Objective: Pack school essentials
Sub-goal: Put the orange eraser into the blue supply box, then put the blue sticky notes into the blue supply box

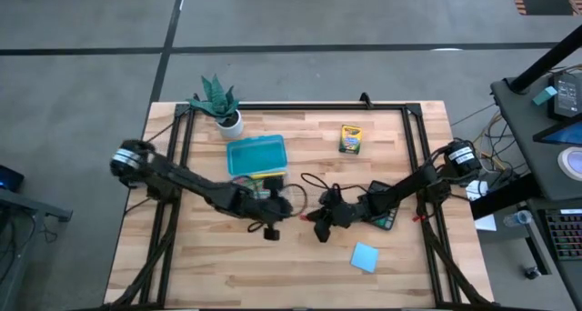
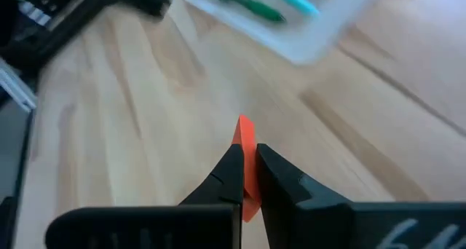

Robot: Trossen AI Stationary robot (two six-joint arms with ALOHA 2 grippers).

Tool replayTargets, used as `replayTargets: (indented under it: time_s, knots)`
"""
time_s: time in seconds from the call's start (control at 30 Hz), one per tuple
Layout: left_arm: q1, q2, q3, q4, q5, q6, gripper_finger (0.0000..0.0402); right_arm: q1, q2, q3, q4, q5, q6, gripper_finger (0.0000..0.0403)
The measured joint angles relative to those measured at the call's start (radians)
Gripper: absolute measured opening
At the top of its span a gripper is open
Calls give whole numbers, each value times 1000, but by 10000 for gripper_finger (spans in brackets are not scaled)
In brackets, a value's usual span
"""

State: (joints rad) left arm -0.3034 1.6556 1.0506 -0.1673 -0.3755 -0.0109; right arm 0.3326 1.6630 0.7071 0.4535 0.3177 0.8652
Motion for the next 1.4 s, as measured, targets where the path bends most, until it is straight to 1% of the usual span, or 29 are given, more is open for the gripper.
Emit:
replayTargets:
  time_s: [0.13, 0.23, 0.47, 0.63, 0.83, 1.0, 1.1, 1.23, 1.4]
  knots:
    - [0, -141, -99, 3, -62, 0, 0, -28, 0, 44, -6, -4, -82, 13]
    - [0, -249, -180, 42, -102, -2, 0, -54, -1, 80, -14, -5, -154, 13]
    - [0, -446, -352, 182, -113, -2, 0, -137, 2, 188, -121, -53, -303, 13]
    - [0, -539, -436, 216, -113, -9, 0, -193, 30, 278, -174, -57, -420, 13]
    - [0, -587, -459, 227, -113, -11, 0, -241, 109, 374, -191, -58, -543, 13]
    - [0, -600, -473, 236, -113, -11, 0, -264, 196, 446, -190, -56, -571, 19]
    - [0, -601, -474, 238, -113, -11, 0, -275, 231, 479, -215, -55, -567, 42]
    - [0, -598, -476, 239, -113, -11, 0, -286, 248, 508, -256, -55, -551, 81]
    - [0, -599, -481, 238, -113, -10, 0, -288, 226, 505, -294, -55, -554, 114]
